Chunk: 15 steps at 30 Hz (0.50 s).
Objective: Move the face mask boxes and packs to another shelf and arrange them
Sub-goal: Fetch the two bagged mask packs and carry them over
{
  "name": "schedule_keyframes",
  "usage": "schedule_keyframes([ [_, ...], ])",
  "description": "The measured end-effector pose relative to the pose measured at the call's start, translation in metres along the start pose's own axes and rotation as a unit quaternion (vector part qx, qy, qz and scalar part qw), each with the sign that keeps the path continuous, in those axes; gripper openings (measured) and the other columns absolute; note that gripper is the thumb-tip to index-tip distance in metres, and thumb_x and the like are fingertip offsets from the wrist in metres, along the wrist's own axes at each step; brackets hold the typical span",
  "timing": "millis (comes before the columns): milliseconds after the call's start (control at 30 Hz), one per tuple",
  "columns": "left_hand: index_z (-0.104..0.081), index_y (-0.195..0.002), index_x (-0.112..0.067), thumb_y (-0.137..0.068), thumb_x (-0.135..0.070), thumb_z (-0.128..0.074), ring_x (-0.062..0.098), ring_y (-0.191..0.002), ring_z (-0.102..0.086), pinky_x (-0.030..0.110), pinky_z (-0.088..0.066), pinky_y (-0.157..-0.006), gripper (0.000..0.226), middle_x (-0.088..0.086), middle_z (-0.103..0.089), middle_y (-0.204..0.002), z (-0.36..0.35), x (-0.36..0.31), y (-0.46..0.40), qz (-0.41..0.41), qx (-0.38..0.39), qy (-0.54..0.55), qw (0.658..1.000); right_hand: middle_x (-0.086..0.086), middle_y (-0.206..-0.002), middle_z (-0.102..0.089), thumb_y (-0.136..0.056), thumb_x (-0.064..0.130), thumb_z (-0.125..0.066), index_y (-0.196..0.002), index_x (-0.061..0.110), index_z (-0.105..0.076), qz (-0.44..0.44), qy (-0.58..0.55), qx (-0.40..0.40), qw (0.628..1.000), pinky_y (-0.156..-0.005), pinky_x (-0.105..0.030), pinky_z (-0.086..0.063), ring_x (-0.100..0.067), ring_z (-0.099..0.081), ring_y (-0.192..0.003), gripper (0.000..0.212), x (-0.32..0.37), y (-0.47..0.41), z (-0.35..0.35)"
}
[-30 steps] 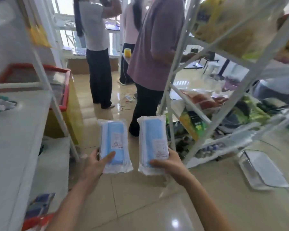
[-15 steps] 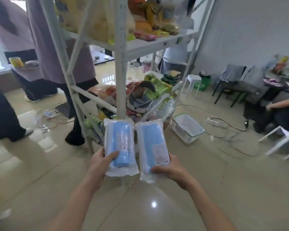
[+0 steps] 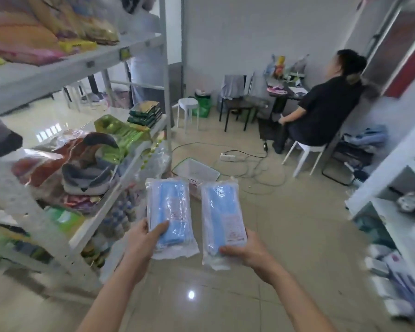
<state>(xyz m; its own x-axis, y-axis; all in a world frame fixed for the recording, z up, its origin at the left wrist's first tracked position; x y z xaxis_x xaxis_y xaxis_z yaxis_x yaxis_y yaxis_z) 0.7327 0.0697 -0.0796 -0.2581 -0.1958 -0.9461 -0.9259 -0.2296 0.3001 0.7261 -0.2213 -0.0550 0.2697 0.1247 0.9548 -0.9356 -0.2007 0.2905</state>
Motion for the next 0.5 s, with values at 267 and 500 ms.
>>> schedule_keyframes([
  [267,-0.069,-0.112,-0.017,-0.075,-0.033,-0.087,0.031,-0.079,-0.078,0.034,-0.060,-0.056,0.045,0.008,-0.080,-0.097,-0.091,-0.033,-0.097,-0.001,0.137,-0.059,0.989,-0.008,-0.104,-0.080,-0.066,0.010,-0.093,-0.111,0.011,-0.071,-0.006,-0.034,-0.128,0.991,-0.073,-0.033,-0.061,-0.028,-0.077,-0.095,0.051,0.023,-0.038,0.064],
  [500,-0.074,-0.104,-0.016,-0.070,-0.027,-0.087,0.030,-0.078,-0.078,0.036,-0.060,-0.058,0.039,0.009,-0.081,-0.093,-0.183,-0.041,-0.165,0.005,0.203,-0.082,0.976,-0.005,-0.098,-0.080,-0.070,0.005,-0.089,-0.109,0.008,-0.073,-0.014,-0.058,-0.226,0.972,-0.064,-0.022,-0.056,-0.021,-0.078,-0.088,0.042,0.030,-0.061,0.118],
])
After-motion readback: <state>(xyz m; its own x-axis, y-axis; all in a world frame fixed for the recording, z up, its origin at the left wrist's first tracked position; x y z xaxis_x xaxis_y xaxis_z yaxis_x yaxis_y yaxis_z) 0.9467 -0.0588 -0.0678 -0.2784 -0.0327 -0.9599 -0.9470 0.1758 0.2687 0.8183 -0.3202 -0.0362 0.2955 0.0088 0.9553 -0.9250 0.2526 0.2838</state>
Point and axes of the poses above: each hand's wrist, its own y-axis away from the middle knuckle, its own z-axis out of the back of the hand, x = y × z, the point moved 2 cm from there along -y, towards the middle knuckle
